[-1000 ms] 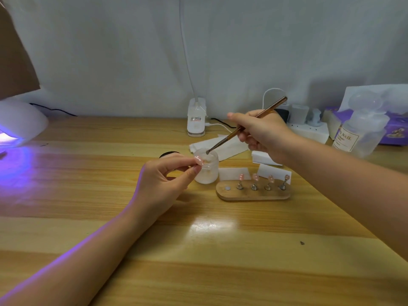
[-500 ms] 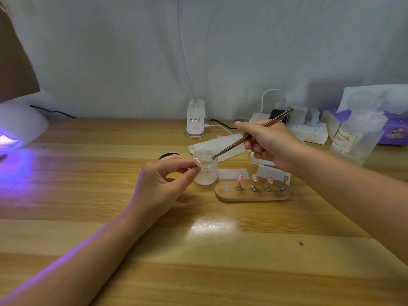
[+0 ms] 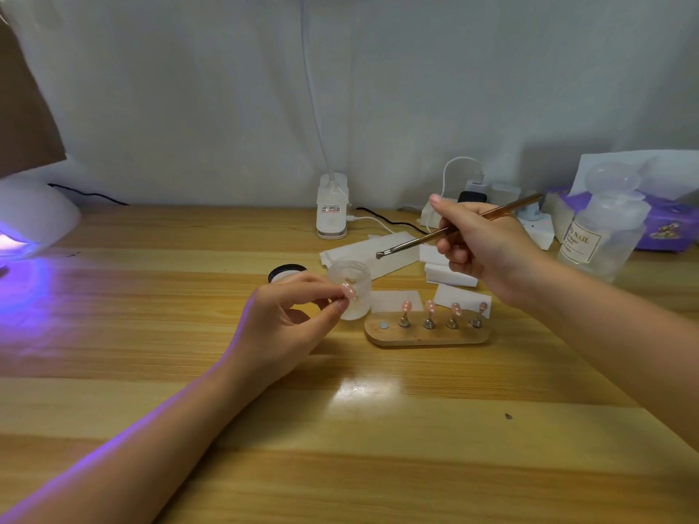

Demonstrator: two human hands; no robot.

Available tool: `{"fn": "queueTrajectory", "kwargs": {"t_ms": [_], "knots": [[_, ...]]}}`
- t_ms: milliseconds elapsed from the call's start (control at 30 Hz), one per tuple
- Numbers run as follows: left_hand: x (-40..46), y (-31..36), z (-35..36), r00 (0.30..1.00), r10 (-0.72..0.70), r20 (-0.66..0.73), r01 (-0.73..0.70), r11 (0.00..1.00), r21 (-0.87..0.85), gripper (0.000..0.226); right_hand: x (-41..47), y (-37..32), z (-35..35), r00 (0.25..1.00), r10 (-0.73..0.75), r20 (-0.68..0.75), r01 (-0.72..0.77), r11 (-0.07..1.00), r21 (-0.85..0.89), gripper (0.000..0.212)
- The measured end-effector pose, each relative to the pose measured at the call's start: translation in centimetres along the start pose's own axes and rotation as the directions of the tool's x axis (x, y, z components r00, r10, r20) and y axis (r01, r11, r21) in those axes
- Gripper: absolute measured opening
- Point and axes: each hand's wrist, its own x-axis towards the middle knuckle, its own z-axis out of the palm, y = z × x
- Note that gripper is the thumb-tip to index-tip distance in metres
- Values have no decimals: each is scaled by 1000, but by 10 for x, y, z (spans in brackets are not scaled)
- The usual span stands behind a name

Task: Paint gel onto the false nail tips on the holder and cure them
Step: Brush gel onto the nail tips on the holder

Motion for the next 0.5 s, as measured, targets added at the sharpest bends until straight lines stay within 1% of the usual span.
{"fn": "queueTrajectory", "kwargs": {"t_ms": [100,200,267,300,400,500], "knots": [[-1,3,3,998,54,43,-54,999,1,19,-11,0,-1,1000,-15,-8,15,998,64,30],[-3,8,10,993,90,71,-89,996,-15,17,-29,4,-3,996,-79,28,75,991,112,34],[-4,10,13,991,92,97,-90,996,-20,15,-43,9,-4,982,-176,65,173,983,57,36],[-5,9,15,990,87,109,-85,996,-18,13,-51,14,-5,966,-248,77,248,969,15,35],[-6,6,17,988,51,149,-54,999,11,20,-69,34,-5,882,-466,68,471,877,-100,28],[-6,4,18,981,43,190,-55,997,60,21,-78,52,-5,841,-541,5,537,833,-134,30]]}}
